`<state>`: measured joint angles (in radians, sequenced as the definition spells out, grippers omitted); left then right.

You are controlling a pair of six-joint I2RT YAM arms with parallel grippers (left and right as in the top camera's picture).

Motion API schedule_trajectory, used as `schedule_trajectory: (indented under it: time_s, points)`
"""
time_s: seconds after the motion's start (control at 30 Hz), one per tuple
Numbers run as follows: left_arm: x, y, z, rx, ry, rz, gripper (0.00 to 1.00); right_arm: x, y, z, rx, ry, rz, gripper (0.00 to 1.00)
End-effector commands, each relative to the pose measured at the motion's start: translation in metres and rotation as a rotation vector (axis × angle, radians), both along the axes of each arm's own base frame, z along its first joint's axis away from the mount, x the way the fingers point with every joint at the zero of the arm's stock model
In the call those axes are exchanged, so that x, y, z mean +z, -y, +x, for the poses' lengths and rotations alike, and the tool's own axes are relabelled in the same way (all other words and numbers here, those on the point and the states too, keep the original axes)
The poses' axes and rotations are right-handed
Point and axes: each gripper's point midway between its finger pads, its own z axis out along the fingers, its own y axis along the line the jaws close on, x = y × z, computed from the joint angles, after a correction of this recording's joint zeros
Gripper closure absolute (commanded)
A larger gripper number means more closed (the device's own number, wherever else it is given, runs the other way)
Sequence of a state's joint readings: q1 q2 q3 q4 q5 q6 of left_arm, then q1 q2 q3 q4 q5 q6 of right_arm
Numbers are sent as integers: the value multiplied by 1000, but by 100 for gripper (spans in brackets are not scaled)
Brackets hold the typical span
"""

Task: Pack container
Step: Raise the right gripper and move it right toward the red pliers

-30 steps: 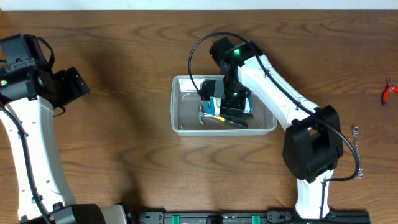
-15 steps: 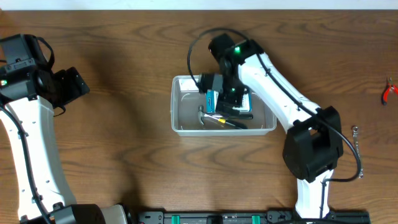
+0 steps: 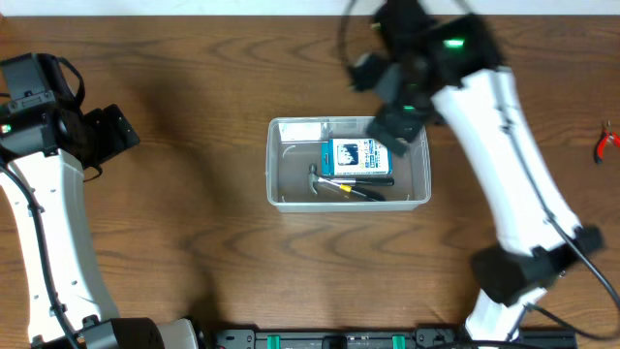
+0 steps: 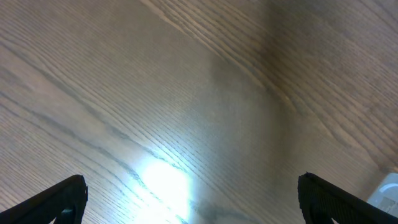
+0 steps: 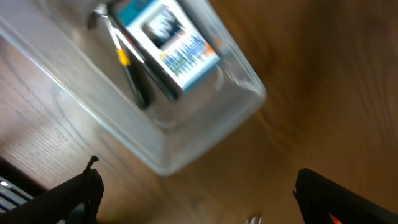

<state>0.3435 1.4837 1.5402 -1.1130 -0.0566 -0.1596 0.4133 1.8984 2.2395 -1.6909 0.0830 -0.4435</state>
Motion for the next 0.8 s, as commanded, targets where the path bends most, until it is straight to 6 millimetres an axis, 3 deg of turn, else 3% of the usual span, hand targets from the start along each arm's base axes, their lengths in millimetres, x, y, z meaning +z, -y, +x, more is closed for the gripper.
schedule_trajectory:
  time_s: [0.0,0.2,0.33,0.43,0.57,0.7,0.77]
  points:
    - [8,-2,0,1,18,17,2,40,34,-8,-212,109,63,1]
    - [8,-2,0,1,18,17,2,72,97,-45,-408,197,123,1]
    - [8,-2,0,1,18,17,2,64,151,-82,-597,194,106,1]
    - [8,-2,0,1,18,17,2,54,188,-97,-754,213,104,1]
    - [8,-2,0,1,18,17,2,59,226,-89,-886,314,110,1]
    - [8,-2,0,1,18,17,2,72,261,-57,-957,462,117,1]
    - [8,-2,0,1,18,17,2,69,282,-40,-1013,492,123,1]
